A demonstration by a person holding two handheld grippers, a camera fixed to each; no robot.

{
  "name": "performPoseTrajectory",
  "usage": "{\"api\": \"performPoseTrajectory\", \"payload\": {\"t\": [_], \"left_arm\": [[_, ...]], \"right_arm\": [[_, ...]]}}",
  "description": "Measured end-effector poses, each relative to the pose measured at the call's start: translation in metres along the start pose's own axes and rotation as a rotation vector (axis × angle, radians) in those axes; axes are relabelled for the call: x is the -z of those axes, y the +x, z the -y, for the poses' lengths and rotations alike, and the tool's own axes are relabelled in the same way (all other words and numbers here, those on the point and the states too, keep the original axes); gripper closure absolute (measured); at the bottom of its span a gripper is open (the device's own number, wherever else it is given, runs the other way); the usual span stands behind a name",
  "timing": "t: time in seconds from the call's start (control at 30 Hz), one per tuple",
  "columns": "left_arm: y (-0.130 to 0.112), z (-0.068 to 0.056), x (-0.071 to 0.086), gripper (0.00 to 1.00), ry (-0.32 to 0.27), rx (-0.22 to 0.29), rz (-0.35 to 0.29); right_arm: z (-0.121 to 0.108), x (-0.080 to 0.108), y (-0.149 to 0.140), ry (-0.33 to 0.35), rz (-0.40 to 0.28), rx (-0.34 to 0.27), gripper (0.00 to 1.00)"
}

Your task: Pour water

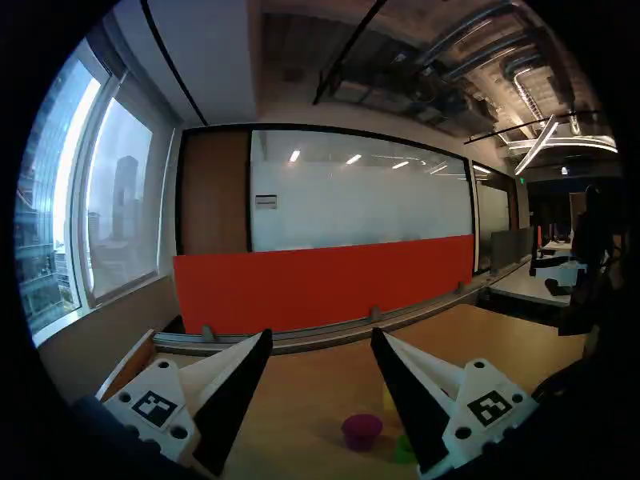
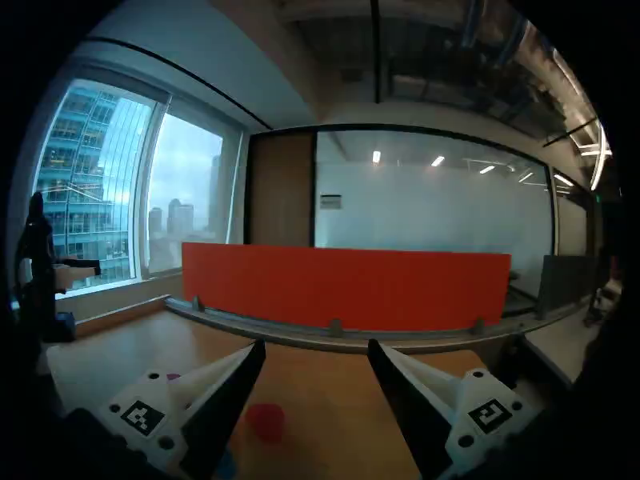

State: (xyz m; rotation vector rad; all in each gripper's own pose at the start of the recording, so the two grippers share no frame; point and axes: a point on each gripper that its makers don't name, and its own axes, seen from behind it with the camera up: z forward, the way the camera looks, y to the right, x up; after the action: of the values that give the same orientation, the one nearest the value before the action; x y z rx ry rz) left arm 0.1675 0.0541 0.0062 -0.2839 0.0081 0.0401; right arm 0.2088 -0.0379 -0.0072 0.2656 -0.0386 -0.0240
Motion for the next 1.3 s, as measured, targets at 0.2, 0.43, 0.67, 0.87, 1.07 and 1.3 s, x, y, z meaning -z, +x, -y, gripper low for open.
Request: {"api": "performPoseTrajectory", "payload": {"t": [0.2, 0.43, 0.67, 0.87, 1.07, 1.3], "left_arm": [[-0.003, -0.009, 0.001, 0.09, -0.058, 0.003, 0.013], [-0.005, -0.020, 0.000, 0.09, -0.123, 0.009, 0.018], [-0.010, -0.028, 0.000, 0.09, -0.168, 0.001, 0.038], [-0.018, -0.035, 0.000, 0.08, -0.206, -0.016, 0.067], [-0.023, -0.048, 0.001, 0.09, -0.257, -0.010, 0.080], [-0.029, -0.056, 0.002, 0.09, -0.291, 0.001, 0.097]], "right_arm": [[0.019, 0.003, 0.009, 0.090, -0.011, -0.027, 0.01], [0.033, 0.003, 0.012, 0.154, -0.009, -0.023, 0.01], [0.048, 0.006, 0.009, 0.213, 0.016, 0.000, 0.01], [0.065, 0.010, 0.008, 0.280, 0.048, 0.003, 0.01], [0.075, 0.011, 0.005, 0.324, 0.069, 0.011, 0.01], [0.085, 0.014, -0.009, 0.360, 0.115, 0.032, 0.01]]}}
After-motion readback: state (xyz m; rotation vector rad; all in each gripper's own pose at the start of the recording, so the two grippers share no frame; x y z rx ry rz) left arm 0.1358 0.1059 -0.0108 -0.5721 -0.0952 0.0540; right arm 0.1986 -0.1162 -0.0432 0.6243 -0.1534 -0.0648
